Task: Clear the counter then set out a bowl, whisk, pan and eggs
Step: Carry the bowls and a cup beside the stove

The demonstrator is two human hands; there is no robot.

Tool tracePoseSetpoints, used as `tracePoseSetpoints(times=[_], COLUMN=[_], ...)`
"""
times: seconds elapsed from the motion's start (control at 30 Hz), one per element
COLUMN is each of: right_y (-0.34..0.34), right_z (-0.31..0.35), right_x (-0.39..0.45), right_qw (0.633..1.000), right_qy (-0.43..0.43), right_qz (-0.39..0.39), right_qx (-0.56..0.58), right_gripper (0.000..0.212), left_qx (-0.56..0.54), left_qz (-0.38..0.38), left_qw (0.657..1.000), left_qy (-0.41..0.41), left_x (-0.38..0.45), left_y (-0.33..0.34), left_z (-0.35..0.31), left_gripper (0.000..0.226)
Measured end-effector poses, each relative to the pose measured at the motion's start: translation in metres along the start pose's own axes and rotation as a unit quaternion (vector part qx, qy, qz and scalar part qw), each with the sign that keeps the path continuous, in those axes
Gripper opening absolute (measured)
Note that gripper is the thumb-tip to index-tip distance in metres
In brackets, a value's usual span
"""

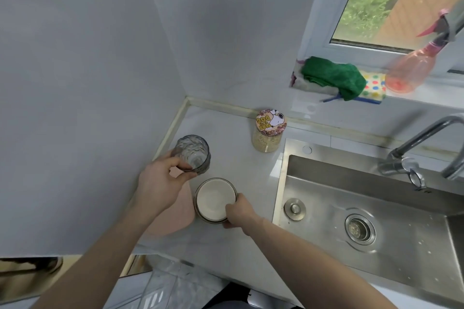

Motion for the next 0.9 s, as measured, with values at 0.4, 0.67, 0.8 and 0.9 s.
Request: tracePoseSetpoints(times=[0.4,0.67,0.8,0.9], right_y=[-0.037,-0.071,-0.077,-0.079], right_z=[-0.021,-0.050,-0.055,-0.055], right_x=[-0.018,-0.023,-0.022,-0.025], right_qw=[0.998,0.994,0.996,0.995], right_qy=[-0.001,0.011,-0.004,-0.004], right_qz=[-0.039,-0.054,-0.056,-0.062], right_qx=[-0.039,-0.092,-0.075,-0.082], right_gripper=[0.032,0.038,0.040,0.040], left_qx=[0.015,0.012,-0.019,-0.020], left_qz=[-0.006,-0.003,0.022,0.033], left_qw=[1.000,1.000,1.000,0.999], left_qy=[0.015,0.021,0.008,0.005], left_x=[-0.021,-0.024,-0.016,-0.016], left_y=[0.000,0.016,0.034,0.041], left_z=[-0.004,-0.030,-0.024,-0.023], left_gripper=[0.017,0.013,0.016,0.016])
Point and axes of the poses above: each hand's wrist, its own x-axis towards the middle knuckle, its own y-axis out of the palm, z = x × y, the point moved 6 cm from there along x, towards the middle knuckle, and after that the axes turned 9 degrees about x, right-handed, at the moved point
